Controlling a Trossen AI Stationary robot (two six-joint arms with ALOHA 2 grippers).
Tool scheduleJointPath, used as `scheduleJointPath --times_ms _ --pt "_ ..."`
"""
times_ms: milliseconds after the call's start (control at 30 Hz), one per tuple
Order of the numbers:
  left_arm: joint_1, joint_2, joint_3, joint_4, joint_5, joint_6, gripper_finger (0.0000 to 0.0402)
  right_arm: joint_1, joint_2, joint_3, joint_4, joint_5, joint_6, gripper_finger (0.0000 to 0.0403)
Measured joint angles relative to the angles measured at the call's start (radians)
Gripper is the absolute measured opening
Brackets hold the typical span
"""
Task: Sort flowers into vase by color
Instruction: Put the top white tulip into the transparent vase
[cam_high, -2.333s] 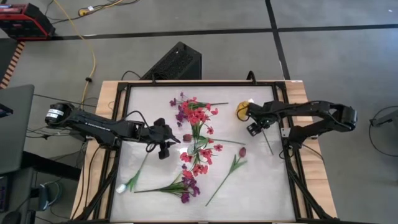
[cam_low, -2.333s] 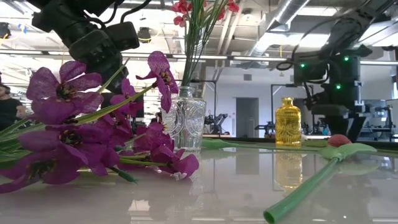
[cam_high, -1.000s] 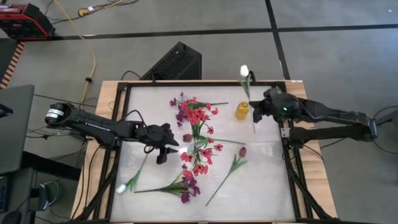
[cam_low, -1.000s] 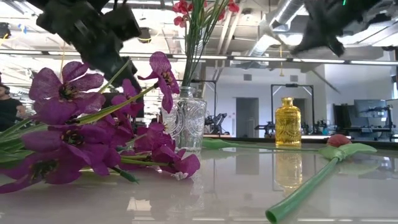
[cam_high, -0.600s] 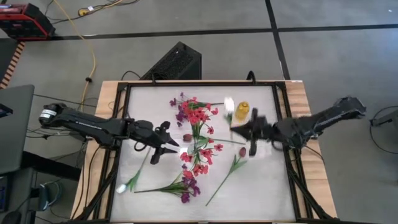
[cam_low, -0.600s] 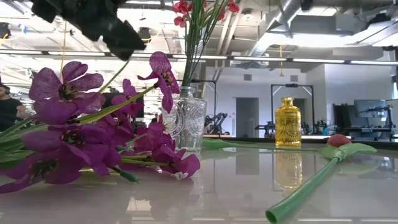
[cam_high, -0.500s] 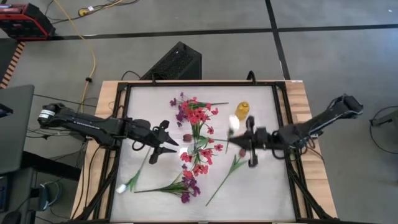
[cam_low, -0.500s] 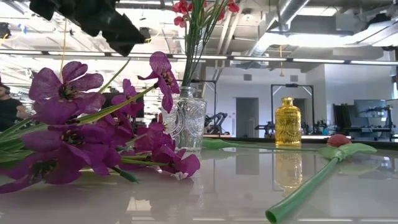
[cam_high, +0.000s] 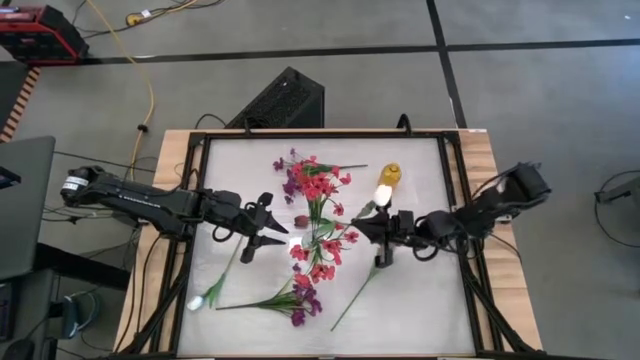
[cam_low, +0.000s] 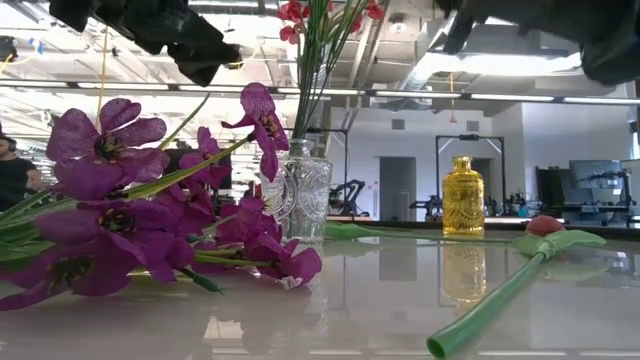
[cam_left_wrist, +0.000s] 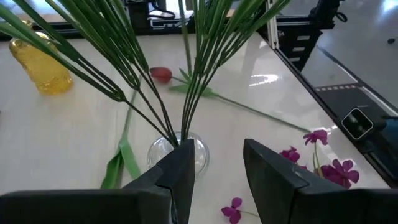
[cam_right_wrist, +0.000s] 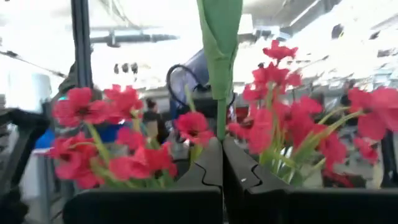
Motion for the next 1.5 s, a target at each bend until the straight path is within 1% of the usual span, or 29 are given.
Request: scheduleJointPath --times_ms 100,200,267,333,467,767,1033,1500 --pt "0.0 0.0 0.0 0.0 -0.001 -0.001 0.0126 -0.023 0.059 0.03 -0.02 0.027 0.017 0.0018" --pt "0.0 0.0 0.0 -0.004 -0.016 -0.006 0.0126 -0.032 0.13 0.071 0.004 0.049 0.021 0.0018" --pt "0.0 0.0 0.0 -0.01 -0.035 -0.008 0.0126 -0.041 0.156 0.099 -0.015 0.058 0.003 0.0018" --pt "0.0 0.0 0.0 -0.018 -0.055 -0.008 0.0126 -0.047 0.178 0.122 0.005 0.055 -0.006 0.0018" --pt "0.0 0.0 0.0 -0.025 -0.059 -0.017 0.0126 -0.06 0.208 0.145 0.004 0.054 -0.001 0.0018" --pt "0.0 0.0 0.0 -0.027 -0.06 -0.012 0.0126 -0.068 0.244 0.187 0.004 0.05 0.017 0.0018" --pt "0.0 0.0 0.0 -0.052 -0.059 -0.015 0.0126 -0.074 0.275 0.195 -0.001 0.048 0.037 0.0018" --pt "0.0 0.0 0.0 -0.053 -0.058 -0.017 0.0126 -0.074 0.275 0.195 -0.148 0.053 0.055 0.0018"
